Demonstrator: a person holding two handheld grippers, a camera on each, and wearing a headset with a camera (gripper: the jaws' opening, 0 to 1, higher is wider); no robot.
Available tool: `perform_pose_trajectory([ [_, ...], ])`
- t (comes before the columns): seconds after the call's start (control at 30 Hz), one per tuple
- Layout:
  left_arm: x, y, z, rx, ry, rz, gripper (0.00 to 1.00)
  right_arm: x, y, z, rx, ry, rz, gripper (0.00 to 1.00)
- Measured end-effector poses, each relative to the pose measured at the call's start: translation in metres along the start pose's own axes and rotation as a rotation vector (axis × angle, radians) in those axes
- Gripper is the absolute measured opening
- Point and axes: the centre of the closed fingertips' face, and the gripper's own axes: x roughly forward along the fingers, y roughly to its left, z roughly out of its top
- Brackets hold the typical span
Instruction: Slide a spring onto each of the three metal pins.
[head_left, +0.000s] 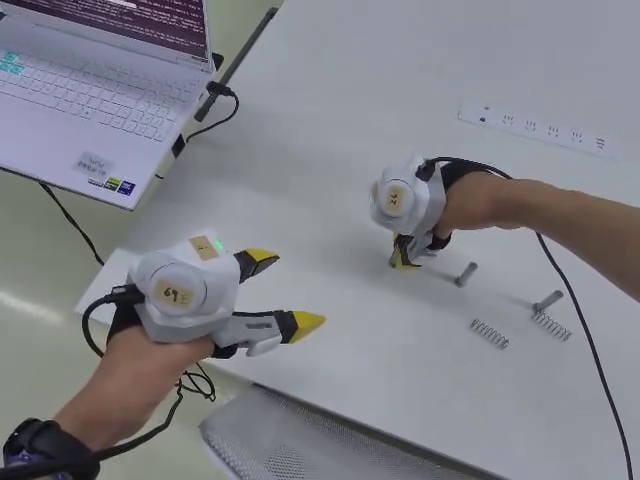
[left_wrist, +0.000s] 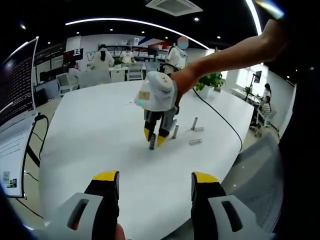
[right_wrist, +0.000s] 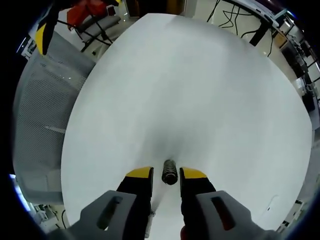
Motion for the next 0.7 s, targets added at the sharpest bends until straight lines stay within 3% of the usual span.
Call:
perform_pose_trajectory([
  [0.37,0.001,-0.001,0.002,0.004,0.0,-0.002,0.54,-0.006,0.0,-0.001,0.02,-0.016,-0.01,0.25],
  [0.7,0.001,0.0,0.004,0.009,0.0,-0.005,0.55,-0.019,0.001,-0.013,0.056,-0.034,-0.033,0.32],
])
